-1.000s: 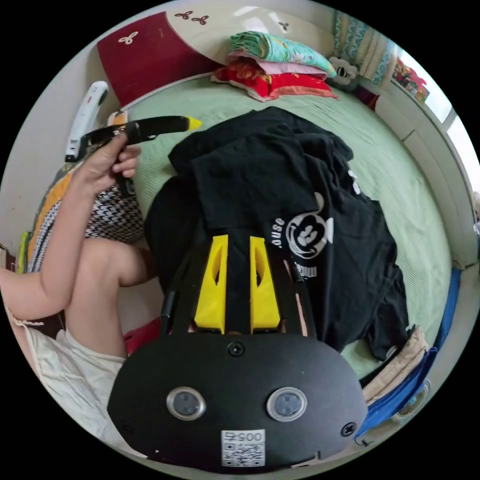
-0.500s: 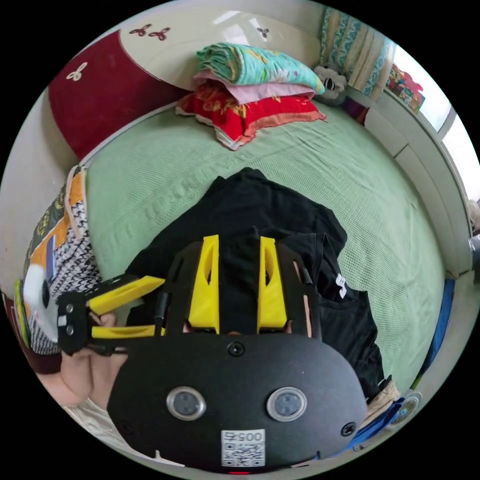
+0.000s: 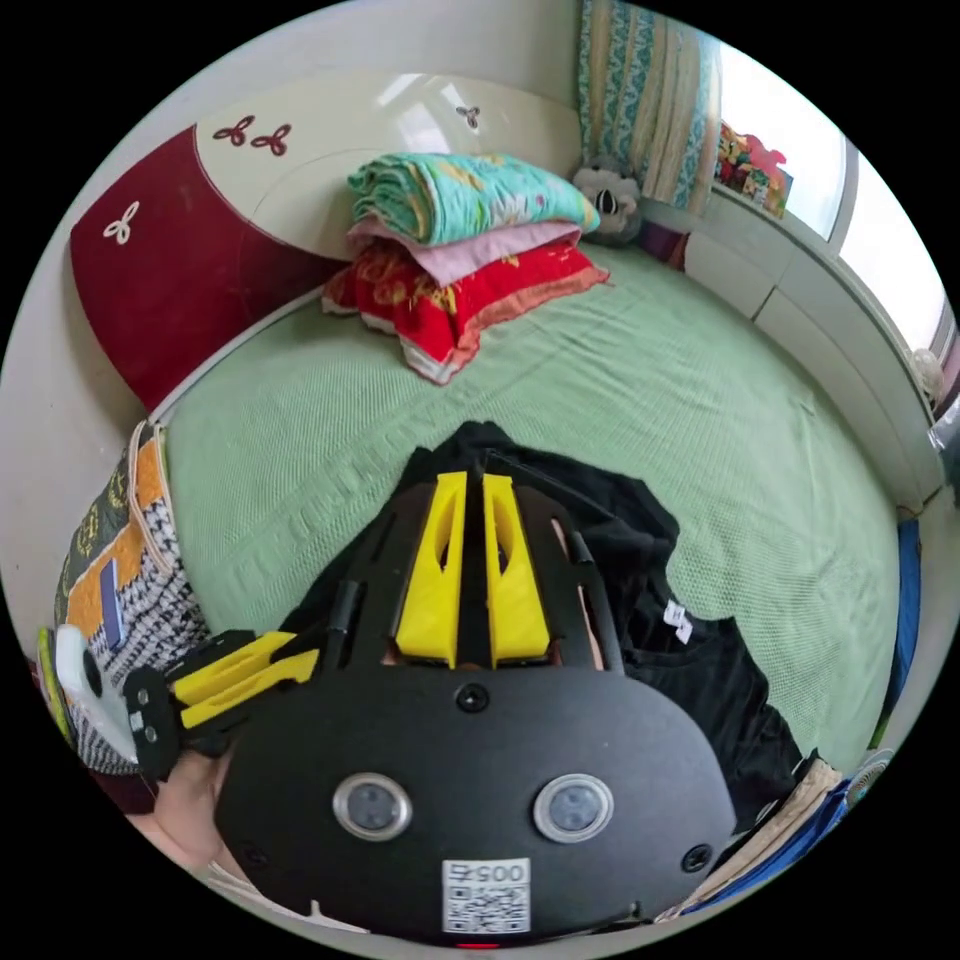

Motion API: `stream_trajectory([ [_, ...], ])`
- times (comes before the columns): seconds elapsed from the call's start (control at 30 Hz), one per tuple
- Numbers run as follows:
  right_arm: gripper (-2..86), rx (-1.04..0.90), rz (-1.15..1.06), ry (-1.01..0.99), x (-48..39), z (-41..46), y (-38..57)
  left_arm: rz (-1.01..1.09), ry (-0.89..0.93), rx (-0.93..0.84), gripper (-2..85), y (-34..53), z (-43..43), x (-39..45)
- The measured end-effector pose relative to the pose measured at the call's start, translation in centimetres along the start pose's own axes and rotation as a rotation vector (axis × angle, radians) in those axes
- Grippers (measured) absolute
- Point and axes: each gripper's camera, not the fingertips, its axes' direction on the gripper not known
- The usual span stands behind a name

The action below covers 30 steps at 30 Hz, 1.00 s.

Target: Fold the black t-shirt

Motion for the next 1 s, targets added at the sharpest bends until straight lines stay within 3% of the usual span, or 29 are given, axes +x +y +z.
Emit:
stream_trajectory([
  [0.27, 3.7, -0.027, 0.098, 0.021, -0.1, 2.4, -1.8, 0.017, -0.064, 0.001, 4.9, 0.0, -0.3, 1.0],
  [0.5, 8.5, -0.063, -0.047, -0.088, 1.4, -1.3, 7.3, 0.076, 0.012, -0.066, 6.2, 0.3, 0.8, 3.2],
  [0.7, 8.6, -0.155, 0.002, -0.003, 4.3, -0.2, 12.7, 0.127, 0.030, -0.090, 8.8, 0.8, 2.0, 5.9],
  [1.0, 3.8, -0.189, -0.072, 0.056, 1.4, 2.5, 12.1, 0.120, 0.058, -0.095, 8.9, 0.3, 3.2, 7.4],
])
